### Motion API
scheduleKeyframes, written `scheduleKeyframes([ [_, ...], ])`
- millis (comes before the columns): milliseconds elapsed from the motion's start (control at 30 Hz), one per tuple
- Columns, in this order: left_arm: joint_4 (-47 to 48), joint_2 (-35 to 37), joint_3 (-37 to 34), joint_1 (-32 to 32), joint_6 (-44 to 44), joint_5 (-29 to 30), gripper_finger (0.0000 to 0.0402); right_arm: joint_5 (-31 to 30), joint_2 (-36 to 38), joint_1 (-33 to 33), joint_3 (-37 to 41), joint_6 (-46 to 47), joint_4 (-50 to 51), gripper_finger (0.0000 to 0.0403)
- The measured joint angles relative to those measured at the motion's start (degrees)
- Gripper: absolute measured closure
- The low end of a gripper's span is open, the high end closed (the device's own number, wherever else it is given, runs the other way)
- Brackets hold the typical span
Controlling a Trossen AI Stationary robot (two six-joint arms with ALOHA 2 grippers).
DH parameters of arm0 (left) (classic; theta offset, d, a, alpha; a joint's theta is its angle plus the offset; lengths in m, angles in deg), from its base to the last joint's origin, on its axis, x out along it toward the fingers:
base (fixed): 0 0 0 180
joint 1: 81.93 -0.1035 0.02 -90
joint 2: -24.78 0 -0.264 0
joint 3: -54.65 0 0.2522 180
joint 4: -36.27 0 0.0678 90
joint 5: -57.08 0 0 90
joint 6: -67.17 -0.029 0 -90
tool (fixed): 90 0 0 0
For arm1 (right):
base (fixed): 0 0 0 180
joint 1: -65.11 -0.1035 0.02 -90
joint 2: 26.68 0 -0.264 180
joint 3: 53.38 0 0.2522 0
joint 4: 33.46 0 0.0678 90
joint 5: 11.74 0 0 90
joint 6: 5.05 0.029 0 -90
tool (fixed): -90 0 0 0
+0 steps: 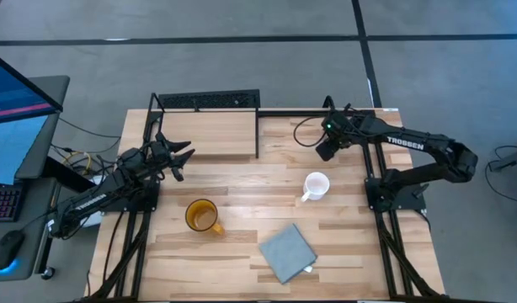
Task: Stack small to large cups/mugs on shelf
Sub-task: Put the green mug on the shelf
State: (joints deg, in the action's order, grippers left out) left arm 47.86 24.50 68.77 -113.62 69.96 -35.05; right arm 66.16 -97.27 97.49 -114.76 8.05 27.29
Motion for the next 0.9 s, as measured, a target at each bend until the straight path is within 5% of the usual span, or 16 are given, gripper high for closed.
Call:
scheduleKeyframes([
  [900,0.00,0.00,0.00,0.00,-0.01,0.01,0.0250,0.00,0.00,0.02,0.02,-4.52,-1.24,0.0337],
])
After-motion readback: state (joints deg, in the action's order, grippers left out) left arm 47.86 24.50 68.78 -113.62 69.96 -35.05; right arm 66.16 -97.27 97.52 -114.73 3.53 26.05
